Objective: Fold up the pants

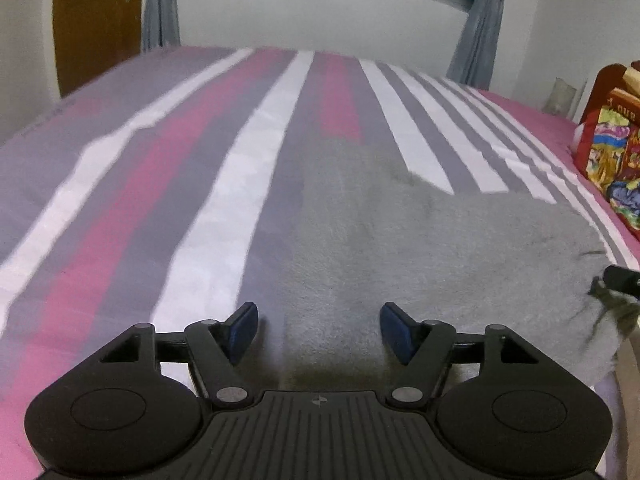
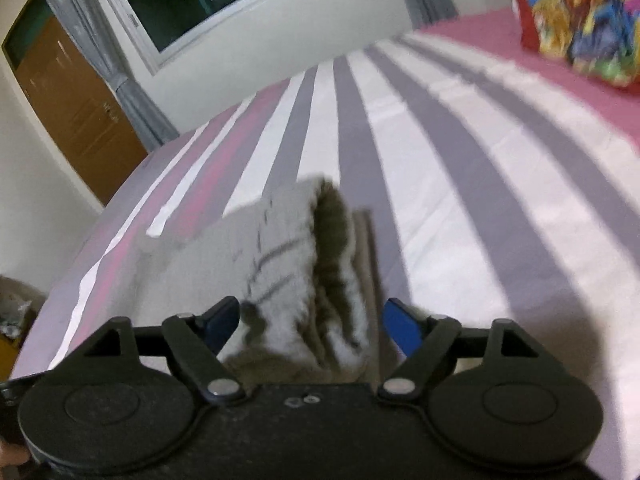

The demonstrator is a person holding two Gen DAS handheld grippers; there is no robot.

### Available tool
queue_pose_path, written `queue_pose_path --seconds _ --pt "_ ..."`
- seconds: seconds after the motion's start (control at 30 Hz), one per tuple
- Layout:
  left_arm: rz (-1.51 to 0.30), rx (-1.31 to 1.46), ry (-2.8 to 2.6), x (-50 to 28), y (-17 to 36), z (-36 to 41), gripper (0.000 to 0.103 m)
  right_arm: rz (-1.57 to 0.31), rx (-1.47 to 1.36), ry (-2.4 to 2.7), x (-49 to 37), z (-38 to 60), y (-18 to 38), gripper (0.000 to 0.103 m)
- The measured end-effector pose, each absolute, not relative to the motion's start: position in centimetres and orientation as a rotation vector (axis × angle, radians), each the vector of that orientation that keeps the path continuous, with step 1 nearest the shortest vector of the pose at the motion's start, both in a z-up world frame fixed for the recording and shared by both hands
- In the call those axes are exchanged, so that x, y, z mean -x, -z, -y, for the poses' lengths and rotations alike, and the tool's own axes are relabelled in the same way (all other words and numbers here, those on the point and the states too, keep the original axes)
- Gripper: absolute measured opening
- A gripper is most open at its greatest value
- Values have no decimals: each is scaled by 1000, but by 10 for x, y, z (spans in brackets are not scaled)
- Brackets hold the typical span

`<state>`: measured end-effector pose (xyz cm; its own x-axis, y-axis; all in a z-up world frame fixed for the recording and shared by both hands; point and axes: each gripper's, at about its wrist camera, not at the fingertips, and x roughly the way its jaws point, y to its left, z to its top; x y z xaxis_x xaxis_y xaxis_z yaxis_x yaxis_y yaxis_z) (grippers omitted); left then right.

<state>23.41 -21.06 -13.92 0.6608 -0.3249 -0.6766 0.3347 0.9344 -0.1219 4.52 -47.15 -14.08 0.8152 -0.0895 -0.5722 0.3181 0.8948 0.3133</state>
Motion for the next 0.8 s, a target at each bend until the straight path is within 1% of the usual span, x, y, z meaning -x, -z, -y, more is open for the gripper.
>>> queue_pose_path --seconds 0.1,0.17,0.23,0.3,0.37,0.4,0.5,0.6,0.8 --pt "-722 -4 377 -222 119 206 68 -521 -312 230 -36 456 118 78" --pt "-692 -1 395 -211 107 207 68 -484 -240 226 -34 443 104 74" --pt "-669 -3 419 -202 99 211 68 -462 -183 214 -34 430 96 72" --pt "-674 -33 441 -195 99 219 68 -470 -137 195 -37 418 96 69" --pt "-696 -46 439 -192 105 225 68 -505 -117 188 -38 410 104 61" --pt "-715 -54 434 -191 111 227 68 -528 -109 188 -40 407 109 60" --pt "-768 -88 422 -193 131 232 68 -597 -80 209 -40 404 130 59" --pt "-766 -109 427 -188 140 234 68 -661 -51 231 -45 408 149 59" --pt "-778 -106 409 -184 132 237 68 -645 -88 227 -42 403 144 60"
